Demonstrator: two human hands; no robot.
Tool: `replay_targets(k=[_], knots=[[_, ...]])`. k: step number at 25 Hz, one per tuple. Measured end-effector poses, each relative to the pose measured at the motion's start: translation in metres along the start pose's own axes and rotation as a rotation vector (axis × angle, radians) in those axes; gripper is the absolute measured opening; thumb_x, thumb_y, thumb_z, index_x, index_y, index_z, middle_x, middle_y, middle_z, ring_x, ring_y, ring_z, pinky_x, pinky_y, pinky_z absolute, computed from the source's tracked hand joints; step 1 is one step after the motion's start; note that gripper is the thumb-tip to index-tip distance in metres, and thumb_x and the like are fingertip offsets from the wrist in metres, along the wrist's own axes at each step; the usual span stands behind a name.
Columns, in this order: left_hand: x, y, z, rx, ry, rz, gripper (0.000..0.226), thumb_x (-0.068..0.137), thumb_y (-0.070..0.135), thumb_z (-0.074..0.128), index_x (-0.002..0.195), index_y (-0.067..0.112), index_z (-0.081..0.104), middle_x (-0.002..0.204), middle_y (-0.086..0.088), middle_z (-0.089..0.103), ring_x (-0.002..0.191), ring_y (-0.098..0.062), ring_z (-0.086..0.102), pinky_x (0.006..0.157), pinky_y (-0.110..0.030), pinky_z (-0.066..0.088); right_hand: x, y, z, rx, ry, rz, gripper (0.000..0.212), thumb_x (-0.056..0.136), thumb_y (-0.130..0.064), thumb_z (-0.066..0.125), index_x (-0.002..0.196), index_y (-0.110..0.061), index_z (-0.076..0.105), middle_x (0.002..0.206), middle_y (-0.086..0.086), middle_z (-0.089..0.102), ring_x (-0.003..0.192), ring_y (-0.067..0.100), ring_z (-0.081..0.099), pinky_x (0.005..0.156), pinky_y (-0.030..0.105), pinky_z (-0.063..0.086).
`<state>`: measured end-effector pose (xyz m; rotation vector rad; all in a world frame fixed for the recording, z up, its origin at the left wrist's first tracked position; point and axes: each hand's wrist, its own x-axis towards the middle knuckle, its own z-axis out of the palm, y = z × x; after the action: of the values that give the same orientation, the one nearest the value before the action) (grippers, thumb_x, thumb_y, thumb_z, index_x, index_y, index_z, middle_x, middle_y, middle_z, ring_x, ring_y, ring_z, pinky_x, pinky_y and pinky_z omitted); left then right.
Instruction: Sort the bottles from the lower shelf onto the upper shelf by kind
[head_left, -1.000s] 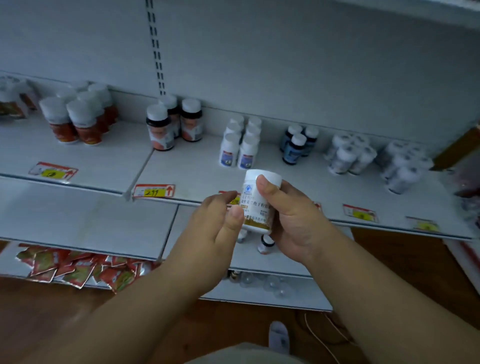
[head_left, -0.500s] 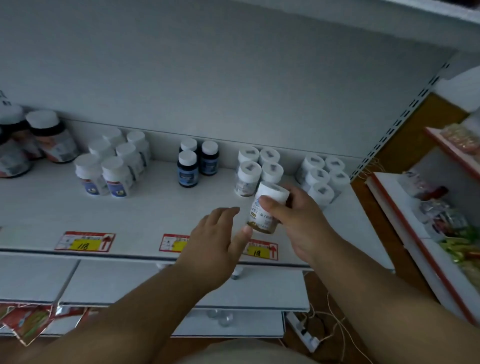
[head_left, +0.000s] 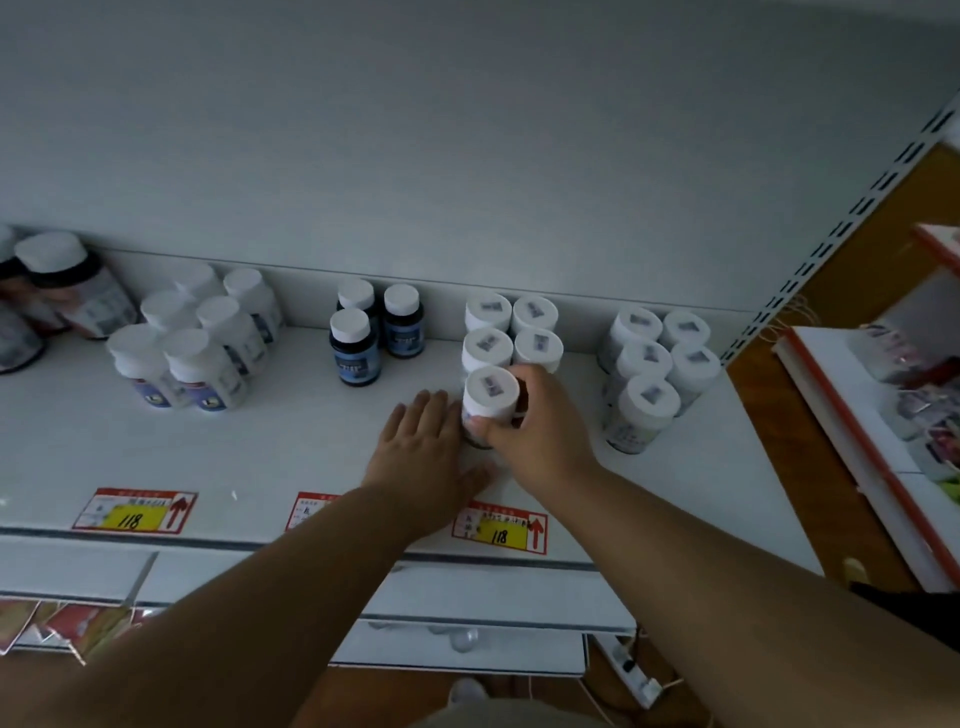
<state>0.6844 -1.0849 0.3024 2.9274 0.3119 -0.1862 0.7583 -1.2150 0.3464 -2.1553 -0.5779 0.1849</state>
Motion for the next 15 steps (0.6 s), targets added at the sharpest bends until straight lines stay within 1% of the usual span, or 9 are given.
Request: replay_targets(k=[3,4,6,8,10,13,15], knots=[[0.0,0.0,-0.004,-0.03,0.026,-0.021,0.084,0.093,0.065,0.034,0.156,0.019,0.004,0.164,-0.005,0.004,0.15,-0.023,-0.001,0.121,-0.04,-0.001,0.004,0.007,0.004,-0.013,0.029,0.012,0.049,0.072,-0.035,0.086,0.108,-0.026,0.054,0.108,-0.009,0.062,0.097,0.008,0.059,0.08,0.029,0.05],[-0.004,-0.001,-0.007,-0.047,0.044,-0.043,0.083,0.093,0.064,0.036,0.156,0.019,0.006,0.164,-0.005,0.006,0.15,-0.023,0.002,0.121,-0.039,0.001,0.001,0.008,0.005,-0.027,0.043,0.015,0.055,0.07,-0.038,0.086,0.112,-0.024,0.053,0.112,-0.006,0.06,0.1,0.01,0.058,0.083,0.031,0.051],[-0.019,-0.006,-0.014,-0.104,0.09,-0.081,0.081,0.093,0.062,0.04,0.155,0.019,0.011,0.163,-0.004,0.011,0.149,-0.024,0.01,0.12,-0.039,0.007,-0.013,0.01,0.008,-0.072,0.124,-0.008,0.063,0.069,-0.04,0.086,0.118,-0.019,0.051,0.118,0.0,0.054,0.106,0.017,0.055,0.087,0.035,0.05],[-0.047,-0.014,-0.018,-0.168,0.135,-0.079,0.078,0.092,0.06,0.042,0.154,0.021,0.016,0.161,-0.002,0.019,0.147,-0.023,0.018,0.119,-0.038,0.014,-0.038,0.001,0.015,-0.12,0.229,-0.118,0.061,0.073,-0.036,0.084,0.118,-0.013,0.051,0.117,0.005,0.051,0.107,0.023,0.052,0.087,0.035,0.048],[-0.078,-0.027,-0.02,-0.231,0.186,-0.054,0.072,0.092,0.056,0.048,0.152,0.022,0.025,0.157,-0.001,0.03,0.143,-0.022,0.027,0.117,-0.038,0.021,-0.061,-0.016,0.029,-0.176,0.267,-0.253,0.055,0.076,-0.033,0.081,0.117,-0.009,0.052,0.115,0.008,0.052,0.106,0.026,0.053,0.087,0.036,0.048],[-0.134,-0.07,-0.019,-0.299,0.304,-0.022,0.061,0.09,0.047,0.055,0.143,0.018,0.043,0.143,-0.003,0.048,0.132,-0.025,0.044,0.109,-0.04,0.034,-0.088,-0.06,0.068,-0.208,0.162,-0.366,0.048,0.081,-0.03,0.074,0.119,-0.009,0.054,0.119,0.008,0.052,0.11,0.024,0.053,0.093,0.039,0.049],[-0.176,-0.111,-0.012,-0.321,0.385,-0.045,0.057,0.088,0.047,0.05,0.137,0.018,0.05,0.135,-0.003,0.055,0.125,-0.025,0.049,0.104,-0.041,0.039,-0.109,-0.094,0.106,-0.212,0.074,-0.41,0.043,0.084,-0.029,0.07,0.119,-0.009,0.056,0.121,0.006,0.051,0.11,0.022,0.053,0.094,0.034,0.048]])
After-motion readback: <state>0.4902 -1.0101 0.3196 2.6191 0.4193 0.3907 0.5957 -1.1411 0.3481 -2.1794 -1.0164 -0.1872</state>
